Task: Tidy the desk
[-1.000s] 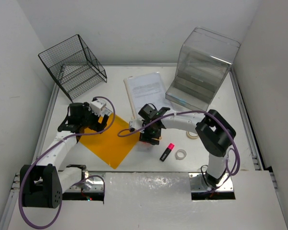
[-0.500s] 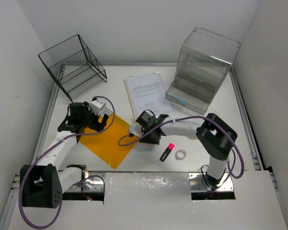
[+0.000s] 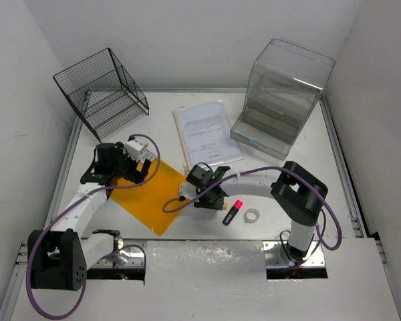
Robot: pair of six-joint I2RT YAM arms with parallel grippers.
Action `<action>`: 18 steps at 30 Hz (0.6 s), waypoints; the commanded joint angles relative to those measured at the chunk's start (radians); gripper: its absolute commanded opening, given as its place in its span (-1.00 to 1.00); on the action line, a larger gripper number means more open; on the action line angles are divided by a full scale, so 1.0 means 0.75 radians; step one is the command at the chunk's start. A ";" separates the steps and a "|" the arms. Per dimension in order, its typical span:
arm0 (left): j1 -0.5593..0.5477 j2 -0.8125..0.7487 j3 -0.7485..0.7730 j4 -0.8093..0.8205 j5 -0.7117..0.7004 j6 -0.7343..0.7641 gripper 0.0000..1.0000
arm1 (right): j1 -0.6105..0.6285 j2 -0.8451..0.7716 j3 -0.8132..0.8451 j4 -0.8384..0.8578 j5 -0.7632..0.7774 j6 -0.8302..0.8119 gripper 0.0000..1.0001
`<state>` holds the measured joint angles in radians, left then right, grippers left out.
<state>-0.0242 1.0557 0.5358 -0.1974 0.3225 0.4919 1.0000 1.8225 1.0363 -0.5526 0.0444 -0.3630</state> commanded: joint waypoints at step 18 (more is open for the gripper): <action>0.008 -0.009 -0.001 0.059 -0.003 -0.010 0.78 | -0.141 -0.399 0.134 -0.028 0.055 0.052 -1.00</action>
<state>-0.0242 1.0557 0.5354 -0.1974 0.3222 0.4919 0.9672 1.6188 1.0500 -0.6125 0.0410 -0.3401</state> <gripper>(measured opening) 0.890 0.149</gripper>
